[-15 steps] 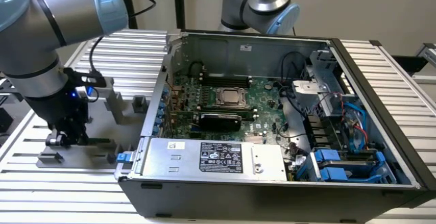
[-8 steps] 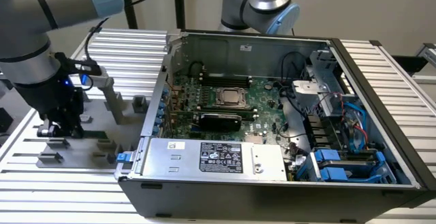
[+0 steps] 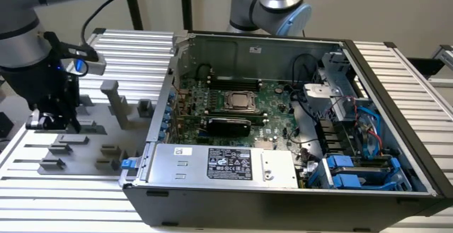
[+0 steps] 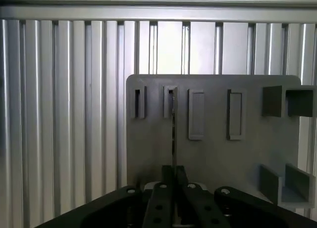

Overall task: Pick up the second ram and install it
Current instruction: 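Pick up the second ram and move it above second insertion slot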

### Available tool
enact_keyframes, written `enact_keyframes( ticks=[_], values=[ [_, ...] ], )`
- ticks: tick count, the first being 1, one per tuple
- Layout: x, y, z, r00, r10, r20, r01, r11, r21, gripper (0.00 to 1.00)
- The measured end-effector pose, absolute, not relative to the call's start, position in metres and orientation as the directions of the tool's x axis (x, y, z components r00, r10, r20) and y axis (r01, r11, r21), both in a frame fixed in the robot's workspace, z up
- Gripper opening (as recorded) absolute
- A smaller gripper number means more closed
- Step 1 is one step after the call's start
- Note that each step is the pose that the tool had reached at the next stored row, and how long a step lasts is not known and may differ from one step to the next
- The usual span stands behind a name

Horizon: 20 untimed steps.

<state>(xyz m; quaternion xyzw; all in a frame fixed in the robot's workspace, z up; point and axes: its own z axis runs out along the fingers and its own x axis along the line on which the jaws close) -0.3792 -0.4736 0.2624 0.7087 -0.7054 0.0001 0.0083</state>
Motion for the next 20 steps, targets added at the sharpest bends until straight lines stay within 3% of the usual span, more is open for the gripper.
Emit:
enact_keyframes(
  ticks=[20],
  values=[
    [-0.368,-0.461,0.354,0.005,-1.000,0.014,-1.000,-0.005,0.011,0.00]
  ],
)
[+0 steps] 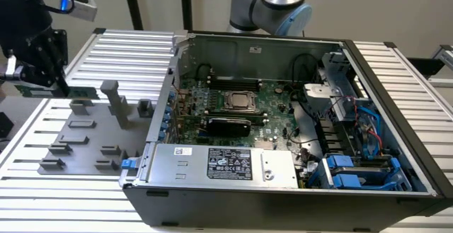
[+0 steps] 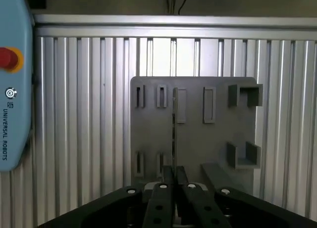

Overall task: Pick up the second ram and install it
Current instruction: 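Pick up the second ram and move it above second insertion slot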

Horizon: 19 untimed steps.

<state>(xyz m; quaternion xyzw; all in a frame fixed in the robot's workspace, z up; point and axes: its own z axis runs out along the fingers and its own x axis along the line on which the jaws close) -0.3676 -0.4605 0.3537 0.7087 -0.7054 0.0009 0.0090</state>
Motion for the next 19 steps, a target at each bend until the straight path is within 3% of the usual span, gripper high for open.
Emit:
enact_keyframes(
  ticks=[12,19],
  values=[
    [-0.335,-0.450,0.407,0.005,-1.000,0.019,-1.000,-0.005,0.011,0.00],
    [-0.308,-0.444,0.417,0.005,-1.000,0.019,-1.000,-0.005,0.011,0.00]
  ],
)
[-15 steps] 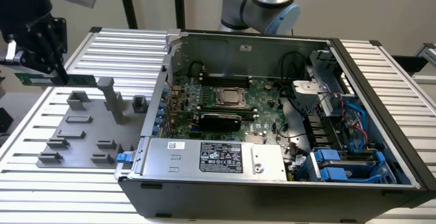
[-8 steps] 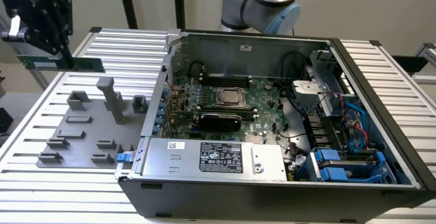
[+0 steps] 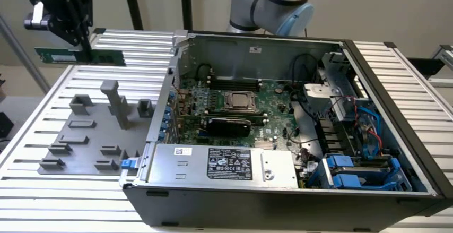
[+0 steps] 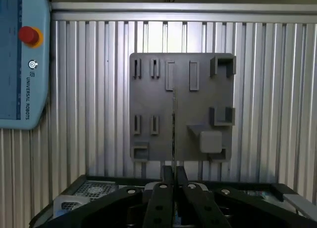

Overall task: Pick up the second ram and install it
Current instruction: 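Pick up the second ram and move it above second insertion slot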

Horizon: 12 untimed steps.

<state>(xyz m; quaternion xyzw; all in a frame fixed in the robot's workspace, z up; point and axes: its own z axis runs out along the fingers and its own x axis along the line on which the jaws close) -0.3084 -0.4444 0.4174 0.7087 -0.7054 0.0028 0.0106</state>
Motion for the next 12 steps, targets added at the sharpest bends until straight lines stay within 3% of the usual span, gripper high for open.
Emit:
enact_keyframes(
  ticks=[12],
  values=[
    [-0.266,-0.435,0.419,0.005,-1.000,0.019,-1.000,-0.004,0.007,0.00]
  ],
)
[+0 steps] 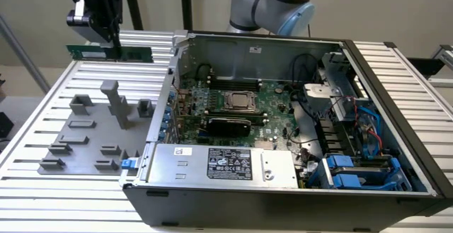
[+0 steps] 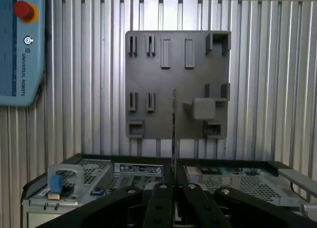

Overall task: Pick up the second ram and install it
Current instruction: 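Pick up the second ram and move it above second insertion slot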

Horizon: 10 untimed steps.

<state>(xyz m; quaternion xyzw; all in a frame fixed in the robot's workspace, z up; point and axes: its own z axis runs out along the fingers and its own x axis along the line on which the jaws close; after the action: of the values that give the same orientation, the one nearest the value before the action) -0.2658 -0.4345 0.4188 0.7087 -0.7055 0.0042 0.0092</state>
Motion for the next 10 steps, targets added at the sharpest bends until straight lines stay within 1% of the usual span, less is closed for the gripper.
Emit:
enact_keyframes(
  ticks=[10],
  values=[
    [-0.226,-0.422,0.418,0.005,-1.000,0.019,-1.000,-0.005,0.006,0.00]
  ],
)
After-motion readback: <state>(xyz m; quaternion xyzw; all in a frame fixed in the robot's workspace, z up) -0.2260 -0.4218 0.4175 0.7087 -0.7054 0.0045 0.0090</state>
